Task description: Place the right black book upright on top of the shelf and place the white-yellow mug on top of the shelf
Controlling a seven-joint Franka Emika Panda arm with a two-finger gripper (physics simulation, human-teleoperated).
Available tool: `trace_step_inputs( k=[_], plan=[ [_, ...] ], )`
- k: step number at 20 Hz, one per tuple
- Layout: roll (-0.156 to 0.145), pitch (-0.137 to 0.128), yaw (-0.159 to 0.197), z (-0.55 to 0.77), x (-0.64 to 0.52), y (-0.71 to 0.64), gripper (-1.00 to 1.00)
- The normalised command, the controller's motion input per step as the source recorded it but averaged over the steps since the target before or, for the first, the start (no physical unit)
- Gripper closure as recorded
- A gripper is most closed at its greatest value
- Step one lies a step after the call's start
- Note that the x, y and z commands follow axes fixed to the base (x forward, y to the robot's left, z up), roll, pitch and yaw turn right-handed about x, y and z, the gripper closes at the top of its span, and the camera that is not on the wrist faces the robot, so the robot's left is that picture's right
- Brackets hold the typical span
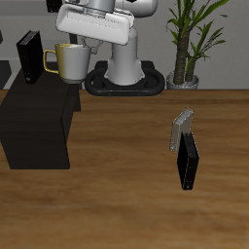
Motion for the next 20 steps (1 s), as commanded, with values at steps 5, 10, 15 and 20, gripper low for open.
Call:
trace_step_inputs(
  k=[5, 10, 15, 20],
  plan=[
    [0.009, 0.052, -0.056, -0.14, 0.09, -0.22, 1.0],
    [-0.028, 0.005, -0.028, -0.06, 0.03, -0.2, 1.0],
    [-0.041, 0.008, -0.002, -0.07, 0.04, -0.25, 1.0],
    [-0.02, 0.008, -0.012, -0.01, 0.01, -0.16, 1.0]
  ],
)
